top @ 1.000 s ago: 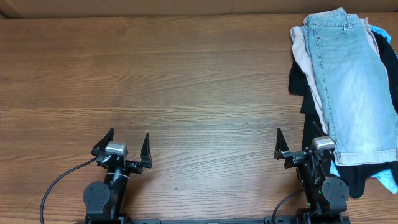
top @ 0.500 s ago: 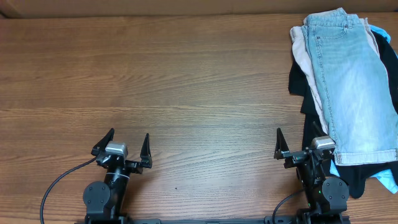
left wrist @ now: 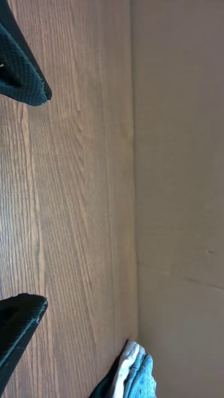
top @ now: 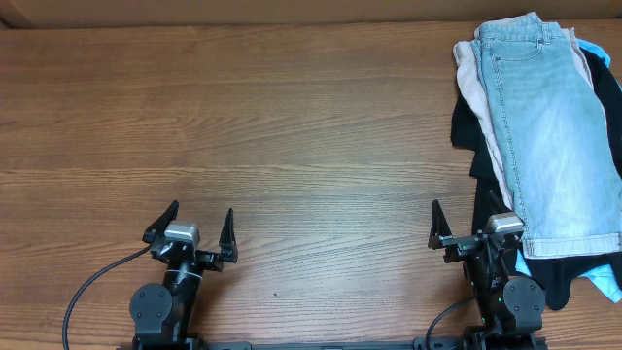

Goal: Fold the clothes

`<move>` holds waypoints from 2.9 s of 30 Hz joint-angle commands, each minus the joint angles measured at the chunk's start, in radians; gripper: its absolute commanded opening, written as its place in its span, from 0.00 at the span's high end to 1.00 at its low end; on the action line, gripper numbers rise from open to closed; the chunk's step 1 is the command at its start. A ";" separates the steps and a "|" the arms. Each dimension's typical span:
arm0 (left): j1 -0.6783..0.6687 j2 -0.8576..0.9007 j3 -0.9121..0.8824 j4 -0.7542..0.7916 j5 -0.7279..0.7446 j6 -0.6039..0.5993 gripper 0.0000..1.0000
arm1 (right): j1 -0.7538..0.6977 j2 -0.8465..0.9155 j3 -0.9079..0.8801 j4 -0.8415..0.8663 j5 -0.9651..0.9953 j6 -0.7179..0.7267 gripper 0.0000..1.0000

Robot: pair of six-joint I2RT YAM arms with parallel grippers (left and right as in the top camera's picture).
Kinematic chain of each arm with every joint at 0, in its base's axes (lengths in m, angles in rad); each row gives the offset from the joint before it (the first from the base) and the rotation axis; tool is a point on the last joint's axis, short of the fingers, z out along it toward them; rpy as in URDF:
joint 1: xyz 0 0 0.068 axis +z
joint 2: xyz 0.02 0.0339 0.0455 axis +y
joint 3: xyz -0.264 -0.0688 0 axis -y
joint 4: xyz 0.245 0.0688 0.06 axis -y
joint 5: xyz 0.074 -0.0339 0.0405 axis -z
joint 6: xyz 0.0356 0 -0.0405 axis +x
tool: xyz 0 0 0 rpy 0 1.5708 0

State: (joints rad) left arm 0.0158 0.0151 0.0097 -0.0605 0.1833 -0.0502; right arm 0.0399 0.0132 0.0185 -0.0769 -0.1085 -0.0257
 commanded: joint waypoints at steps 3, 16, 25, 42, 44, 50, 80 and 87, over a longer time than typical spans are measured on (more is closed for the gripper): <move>0.010 -0.004 -0.005 0.000 -0.010 -0.006 0.00 | 0.006 -0.003 -0.010 0.004 -0.005 0.004 0.00; 0.010 -0.004 -0.005 0.000 -0.010 -0.006 0.00 | 0.006 -0.003 -0.010 -0.003 0.062 -0.003 0.00; 0.010 -0.004 -0.005 0.000 -0.010 -0.006 0.00 | 0.006 -0.003 -0.010 -0.003 0.055 0.001 0.00; 0.010 -0.004 -0.005 0.018 -0.009 0.017 0.00 | 0.006 -0.003 -0.006 0.039 -0.015 0.005 0.00; 0.010 -0.004 -0.003 0.025 0.004 0.017 0.00 | 0.006 -0.003 0.011 0.037 -0.026 0.005 0.00; 0.010 0.006 0.045 0.008 0.058 0.066 0.00 | 0.003 0.037 0.138 0.038 -0.019 0.008 0.00; 0.010 1.009 1.171 -0.711 0.029 0.163 0.00 | 0.003 1.303 1.580 -1.003 0.134 -0.018 0.00; 0.010 1.128 1.171 -0.744 0.080 0.157 0.00 | 0.001 1.517 1.591 -0.941 0.235 -0.030 0.00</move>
State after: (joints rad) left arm 0.0158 1.1118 1.1641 -0.8017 0.2337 0.1047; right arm 0.0399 1.4891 1.5837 -1.0378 0.0429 -0.0429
